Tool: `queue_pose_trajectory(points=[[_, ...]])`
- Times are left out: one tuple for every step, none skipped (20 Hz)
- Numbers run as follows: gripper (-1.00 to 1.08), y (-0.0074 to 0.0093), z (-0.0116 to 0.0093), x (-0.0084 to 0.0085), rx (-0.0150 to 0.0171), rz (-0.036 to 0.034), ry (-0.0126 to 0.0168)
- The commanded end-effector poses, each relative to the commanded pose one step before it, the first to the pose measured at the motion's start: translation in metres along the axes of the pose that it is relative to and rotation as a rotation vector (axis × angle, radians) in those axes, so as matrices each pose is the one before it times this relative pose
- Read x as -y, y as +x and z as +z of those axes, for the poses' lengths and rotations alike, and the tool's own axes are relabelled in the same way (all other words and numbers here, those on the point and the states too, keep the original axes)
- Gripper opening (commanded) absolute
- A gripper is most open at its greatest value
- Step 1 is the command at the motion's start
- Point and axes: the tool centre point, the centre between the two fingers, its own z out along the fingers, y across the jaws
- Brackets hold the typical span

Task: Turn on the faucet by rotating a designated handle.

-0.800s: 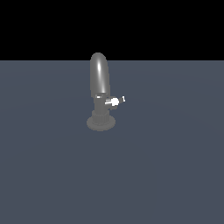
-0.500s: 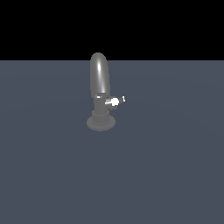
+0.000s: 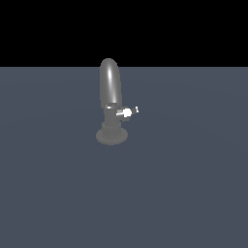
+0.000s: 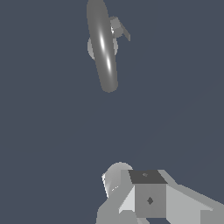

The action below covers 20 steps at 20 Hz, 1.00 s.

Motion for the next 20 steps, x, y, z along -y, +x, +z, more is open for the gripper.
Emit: queue_pose_trajectory(points=[[-1.0,0.00818,-0.00042,0.00351,0.02833,0.02227,0.00969],[-1.0,0.00378,-0.00029,0.00163,0.01303,0.01037,0.00454],[-1.0,0.00402,-0.00031,0.00173,0.01388,0.01105,0.00483],[-1.0,0.00427,-0.00033,0.00183,0.01473,0.01173,0.00513],[-1.0,0.00447,-0.00035,0.00192,0.01544,0.01229,0.00537],[-1.0,0.00462,-0.00036,0.00197,0.01595,0.0127,0.00554],[-1.0,0.00466,-0.00037,0.00198,0.01609,0.01282,0.00559],[-1.0,0.00468,-0.00037,0.00199,0.01616,0.01288,0.00561],[-1.0,0.0047,-0.00038,0.00199,0.01623,0.01294,0.00563],[-1.0,0.00471,-0.00038,0.002,0.0163,0.01299,0.00565],[-1.0,0.00474,-0.00039,0.002,0.01637,0.01306,0.00567],[-1.0,0.00475,-0.00039,0.002,0.01644,0.01311,0.00569],[-1.0,0.00477,-0.0004,0.00201,0.01651,0.01317,0.00571],[-1.0,0.00479,-0.0004,0.00201,0.01658,0.01323,0.00573],[-1.0,0.00481,-0.0004,0.00202,0.01665,0.01328,0.00575],[-1.0,0.00483,-0.00041,0.00202,0.01671,0.01334,0.00577],[-1.0,0.00484,-0.00041,0.00203,0.01676,0.01338,0.00579],[-1.0,0.00487,-0.00042,0.00203,0.01684,0.01344,0.00581],[-1.0,0.00488,-0.00042,0.00203,0.0169,0.01349,0.00583],[-1.0,0.0049,-0.00043,0.00204,0.01696,0.01354,0.00585]])
